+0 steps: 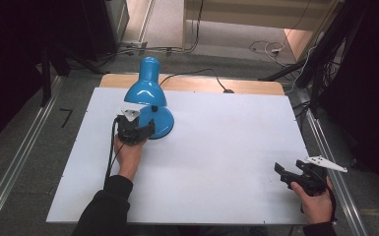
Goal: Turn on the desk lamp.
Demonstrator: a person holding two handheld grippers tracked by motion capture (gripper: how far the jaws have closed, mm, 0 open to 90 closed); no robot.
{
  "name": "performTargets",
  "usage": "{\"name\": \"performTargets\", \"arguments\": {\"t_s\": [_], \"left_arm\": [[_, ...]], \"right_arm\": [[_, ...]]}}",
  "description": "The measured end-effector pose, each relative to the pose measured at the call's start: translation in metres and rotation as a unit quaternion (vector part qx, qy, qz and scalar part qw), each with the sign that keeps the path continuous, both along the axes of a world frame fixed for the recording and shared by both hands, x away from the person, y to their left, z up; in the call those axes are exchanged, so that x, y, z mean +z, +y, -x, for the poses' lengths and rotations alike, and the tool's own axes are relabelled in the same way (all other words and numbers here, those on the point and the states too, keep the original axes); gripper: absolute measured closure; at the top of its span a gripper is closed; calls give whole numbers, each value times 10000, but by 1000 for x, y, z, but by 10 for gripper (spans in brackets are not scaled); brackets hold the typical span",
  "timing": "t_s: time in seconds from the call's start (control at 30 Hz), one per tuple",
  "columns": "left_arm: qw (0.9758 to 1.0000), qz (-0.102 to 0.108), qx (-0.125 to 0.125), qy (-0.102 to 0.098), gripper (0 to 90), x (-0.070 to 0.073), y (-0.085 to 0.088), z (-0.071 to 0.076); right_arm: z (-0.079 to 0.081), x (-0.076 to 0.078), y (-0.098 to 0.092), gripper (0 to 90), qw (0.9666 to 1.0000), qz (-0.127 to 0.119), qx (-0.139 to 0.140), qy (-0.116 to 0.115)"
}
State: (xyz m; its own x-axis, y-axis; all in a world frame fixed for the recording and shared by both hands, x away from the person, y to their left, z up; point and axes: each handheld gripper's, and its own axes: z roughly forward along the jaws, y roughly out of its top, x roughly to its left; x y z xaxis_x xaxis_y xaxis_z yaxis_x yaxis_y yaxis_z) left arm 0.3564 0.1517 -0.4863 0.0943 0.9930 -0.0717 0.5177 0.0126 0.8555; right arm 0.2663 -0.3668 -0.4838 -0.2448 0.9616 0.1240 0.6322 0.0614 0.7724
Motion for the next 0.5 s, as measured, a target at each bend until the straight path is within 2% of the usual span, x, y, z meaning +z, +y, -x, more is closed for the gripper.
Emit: {"name": "performTargets", "arguments": {"t_s": [0.23, 0.33, 0.5], "left_arm": [[10000, 15, 23, -2, 336, 1, -1, -3], [10000, 23, 28, 8, 376, -1, -1, -5], [9999, 1, -101, 89, 465, -7, -6, -7]], "right_arm": [[0, 1, -1, 110, 10000, -12, -38, -1], [-1, 0, -1, 111, 10000, -5, -53, 41], [-1, 0, 0, 111, 10000, -15, -16, 35]]}}
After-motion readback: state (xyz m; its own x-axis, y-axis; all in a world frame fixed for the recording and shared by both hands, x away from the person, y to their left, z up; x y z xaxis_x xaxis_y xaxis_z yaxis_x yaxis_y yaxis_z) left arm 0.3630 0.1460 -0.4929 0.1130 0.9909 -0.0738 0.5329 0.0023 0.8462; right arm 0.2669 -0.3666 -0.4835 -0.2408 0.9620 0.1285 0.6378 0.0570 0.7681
